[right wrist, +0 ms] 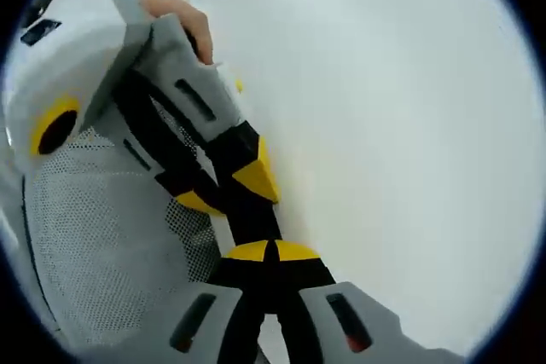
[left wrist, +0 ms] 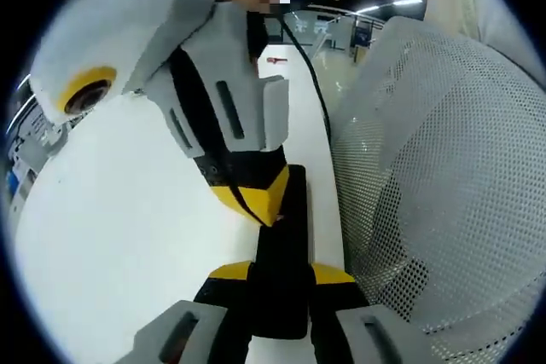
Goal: Press the specified remote control buttons in sequence, fully releasing each button before pressing the next.
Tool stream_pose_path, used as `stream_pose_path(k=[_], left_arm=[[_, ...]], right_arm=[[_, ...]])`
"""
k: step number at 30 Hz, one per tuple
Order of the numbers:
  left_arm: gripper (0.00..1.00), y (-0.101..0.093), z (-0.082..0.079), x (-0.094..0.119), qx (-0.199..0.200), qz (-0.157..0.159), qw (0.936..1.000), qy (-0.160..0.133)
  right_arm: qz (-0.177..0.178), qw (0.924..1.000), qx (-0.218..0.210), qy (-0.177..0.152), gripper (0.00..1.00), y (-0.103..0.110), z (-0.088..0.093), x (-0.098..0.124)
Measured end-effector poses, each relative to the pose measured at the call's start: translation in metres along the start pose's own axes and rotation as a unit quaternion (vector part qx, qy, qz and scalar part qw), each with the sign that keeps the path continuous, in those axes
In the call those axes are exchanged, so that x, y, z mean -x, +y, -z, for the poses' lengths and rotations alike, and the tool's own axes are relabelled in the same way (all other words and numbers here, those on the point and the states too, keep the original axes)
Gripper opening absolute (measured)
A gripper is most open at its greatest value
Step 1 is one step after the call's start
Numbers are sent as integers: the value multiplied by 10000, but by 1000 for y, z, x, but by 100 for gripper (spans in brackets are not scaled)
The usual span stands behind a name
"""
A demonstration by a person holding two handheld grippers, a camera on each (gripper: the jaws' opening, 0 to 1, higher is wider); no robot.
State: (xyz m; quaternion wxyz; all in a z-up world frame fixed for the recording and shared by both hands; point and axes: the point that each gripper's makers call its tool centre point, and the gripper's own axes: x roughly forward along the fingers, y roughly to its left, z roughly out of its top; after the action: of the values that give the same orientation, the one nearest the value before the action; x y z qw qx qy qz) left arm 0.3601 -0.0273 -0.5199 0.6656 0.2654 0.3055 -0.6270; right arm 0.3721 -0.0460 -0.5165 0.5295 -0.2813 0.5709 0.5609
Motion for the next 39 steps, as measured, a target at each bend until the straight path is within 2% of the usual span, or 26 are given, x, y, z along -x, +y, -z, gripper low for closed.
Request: stream_pose_path(k=[3, 6, 8, 11, 12, 16, 19, 22, 23, 25, 29, 31, 32, 34, 35, 36, 39], left_arm=[[24, 0, 0, 0, -22, 30, 10000, -57], [24, 0, 0, 0, -30, 35, 10000, -81], [24, 0, 0, 0, -19, 39, 10000, -87], [24, 0, 0, 0, 13, 44, 9999, -111], [24, 0, 0, 0, 23, 48, 9999, -129], [24, 1, 0, 0, 64, 72, 9998, -194], [24, 1, 0, -1, 74, 73, 9997, -201], [24, 1, -1, -1, 67, 72, 9998, -196], [24, 0, 0, -1, 45, 69, 9998, -195], [24, 0, 0, -1, 53, 64, 9998, -187], [24, 0, 0, -1, 55, 69, 9998, -184], [24, 0, 0, -1, 56, 68, 9998, -186], [24, 0, 0, -1, 46, 68, 9998, -184], [24, 0, 0, -1, 45, 72, 9998, -182], [24, 0, 0, -1, 52, 76, 9998, -184], [24, 0, -1, -1, 63, 81, 9998, -187], [24, 0, -1, -1, 114, 116, 9996, -224]], right_arm=[[250, 9986, 255, -393, 0, 1, 0, 1], [584, 9931, 506, -885, 0, 2, -1, 3], [791, 9872, 747, -1166, 0, 2, -1, 4], [1138, 9744, 870, -1732, 0, 5, -6, 4], [1307, 9710, 901, -1788, 0, 3, -5, 4], [1427, 9676, 918, -1869, 0, 3, -4, 2], [1246, 9656, 1072, -2014, 0, 12, -10, 1], [1428, 9640, 1418, -1737, 0, 11, -9, -3], [1527, 9603, 1510, -1781, 0, 11, -13, -3], [1627, 9600, 1603, -1621, 0, 11, -13, -3], [1590, 9595, 1887, -1358, 0, 13, -14, -2], [1556, 9613, 1856, -1316, 0, 12, -14, -2], [1489, 9647, 1771, -1259, 0, 12, -14, -2], [1444, 9650, 1832, -1199, 0, 12, -13, -3], [1425, 9632, 1967, -1154, 0, 12, -13, -3], [1437, 9570, 2271, -1093, 0, 13, -14, -3], [1465, 9445, 2769, -987, 0, 16, -12, -4]])
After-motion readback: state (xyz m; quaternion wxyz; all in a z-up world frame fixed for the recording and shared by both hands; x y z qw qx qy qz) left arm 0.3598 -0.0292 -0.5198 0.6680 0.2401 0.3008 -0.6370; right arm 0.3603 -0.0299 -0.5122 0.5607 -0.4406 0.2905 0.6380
